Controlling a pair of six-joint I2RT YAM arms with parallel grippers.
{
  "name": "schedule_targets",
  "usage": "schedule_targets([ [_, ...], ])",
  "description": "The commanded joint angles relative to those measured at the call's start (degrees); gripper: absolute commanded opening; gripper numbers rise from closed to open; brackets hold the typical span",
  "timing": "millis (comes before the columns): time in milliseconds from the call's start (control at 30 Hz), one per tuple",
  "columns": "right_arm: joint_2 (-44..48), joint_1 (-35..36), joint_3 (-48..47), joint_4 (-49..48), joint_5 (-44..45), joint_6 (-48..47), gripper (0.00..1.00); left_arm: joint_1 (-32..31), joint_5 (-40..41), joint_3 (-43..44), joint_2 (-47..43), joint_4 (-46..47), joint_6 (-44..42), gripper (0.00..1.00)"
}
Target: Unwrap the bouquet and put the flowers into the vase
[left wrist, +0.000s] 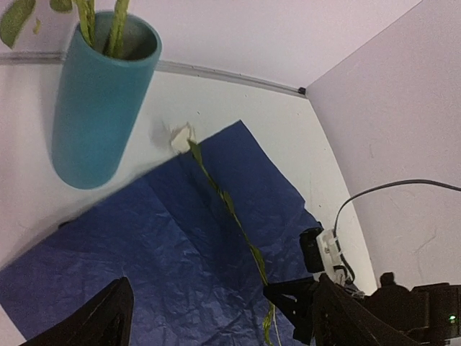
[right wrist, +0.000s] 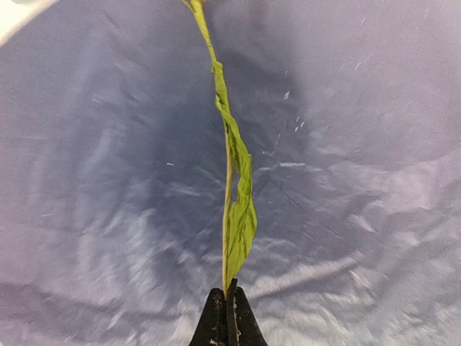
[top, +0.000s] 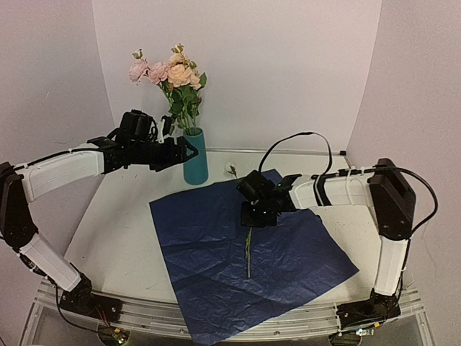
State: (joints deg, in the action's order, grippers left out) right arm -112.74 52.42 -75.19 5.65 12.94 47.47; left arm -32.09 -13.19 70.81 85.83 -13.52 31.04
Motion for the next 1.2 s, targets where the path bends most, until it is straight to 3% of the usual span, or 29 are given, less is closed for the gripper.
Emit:
schedule_targets([
  [0, 9.5, 0.2, 5.2, -4.3, -0.5, -2.2, 0.0, -1.2, -9.2, 3.0, 4.1, 1.4, 5.2, 0.87],
  [367, 21.1, 0.4, 16.8, -20.8, -10.3, -9.0, 0.0, -8.6, -12.8, 8.1, 12.7, 7.0, 9.7, 0.7],
  [733, 25.6, 1.1, 20.8, -25.7, -12.5, -11.4, 0.0, -9.7, -15.9, 10.0, 17.6, 11.5, 12.8, 0.37],
  [1167, 26.5, 1.2, 21.2, -27.5, -16.9, -13.0, 0.0, -9.7, -16.5, 9.8, 18.6, 12.2, 13.4, 0.16],
])
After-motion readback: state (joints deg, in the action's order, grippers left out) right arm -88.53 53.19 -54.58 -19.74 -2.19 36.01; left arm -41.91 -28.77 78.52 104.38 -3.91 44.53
